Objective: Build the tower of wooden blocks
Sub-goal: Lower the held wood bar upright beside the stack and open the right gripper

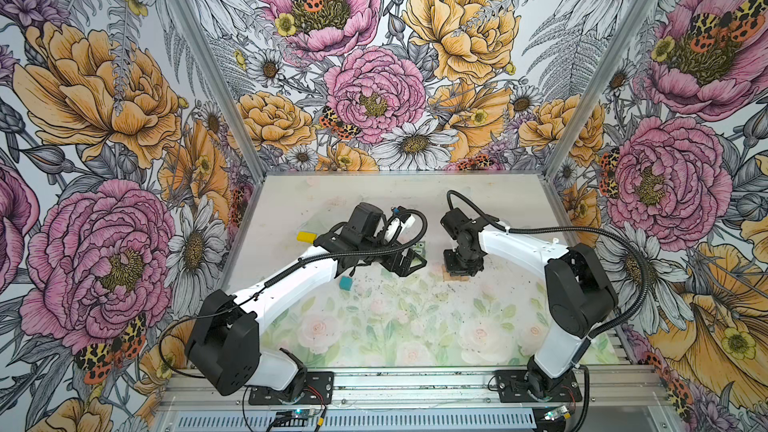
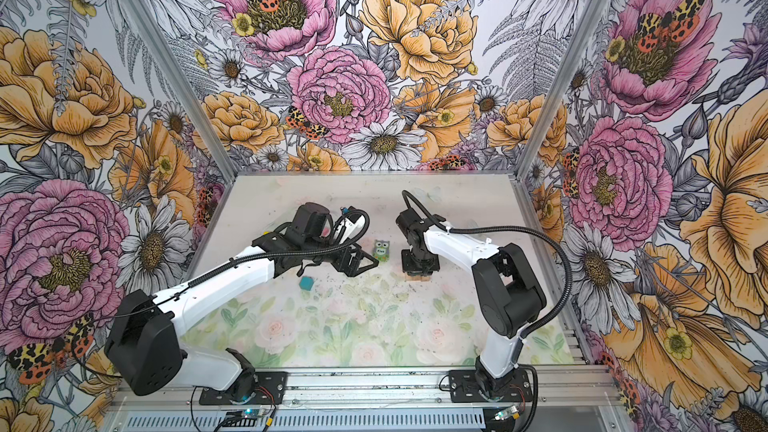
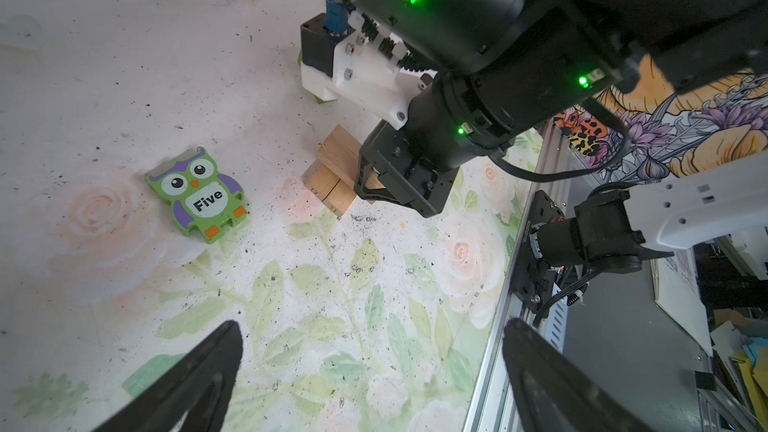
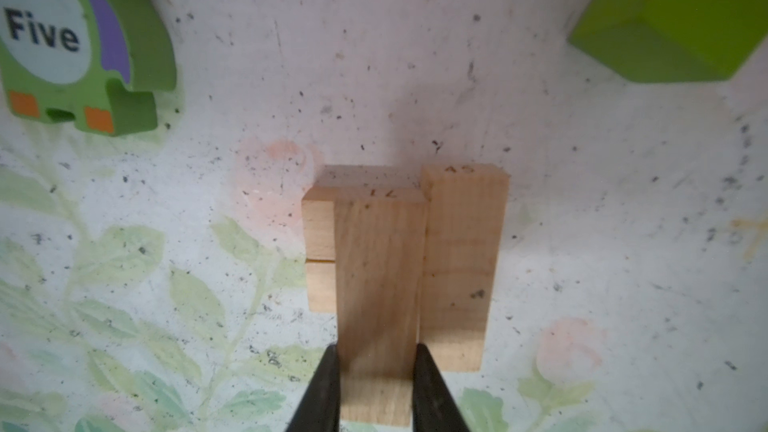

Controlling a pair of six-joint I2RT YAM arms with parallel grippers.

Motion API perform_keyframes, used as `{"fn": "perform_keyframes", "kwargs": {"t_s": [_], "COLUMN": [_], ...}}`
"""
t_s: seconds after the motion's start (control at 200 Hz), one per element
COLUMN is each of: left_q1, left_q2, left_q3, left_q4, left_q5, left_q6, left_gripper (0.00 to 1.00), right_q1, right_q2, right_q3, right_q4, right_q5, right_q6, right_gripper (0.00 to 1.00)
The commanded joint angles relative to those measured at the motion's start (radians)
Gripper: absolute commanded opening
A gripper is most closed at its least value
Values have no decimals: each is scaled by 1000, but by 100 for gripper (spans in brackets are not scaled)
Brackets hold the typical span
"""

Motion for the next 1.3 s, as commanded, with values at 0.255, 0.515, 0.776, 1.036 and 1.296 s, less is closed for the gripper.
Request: {"fn": "perform_keyframes", "kwargs": {"t_s": [0.255, 0.515, 0.776, 1.036, 1.296], "left_q1": [-8, -5, 2, 8, 17], "left_q2": [-23, -28, -32, -38, -56], "left_q3": [13, 17, 15, 11, -4], "left_q4": [-12, -30, -33, -35, -35], "left_q5": [-33, -35, -29, -23, -16], "left_q6": [19, 21, 20, 20, 16], "left_gripper": [99, 99, 99, 99, 99], "right_q1": [5, 4, 4, 4, 6], "right_q2": [29, 35, 16, -10, -12], "right_q3": [-2, 4, 2, 19, 22], "right_q4": [22, 21, 21, 19, 18], "right_q5": [36, 39, 33, 29, 23], "right_q6": [-6, 4, 18, 30, 46], "right_gripper": [9, 13, 18, 30, 32]}}
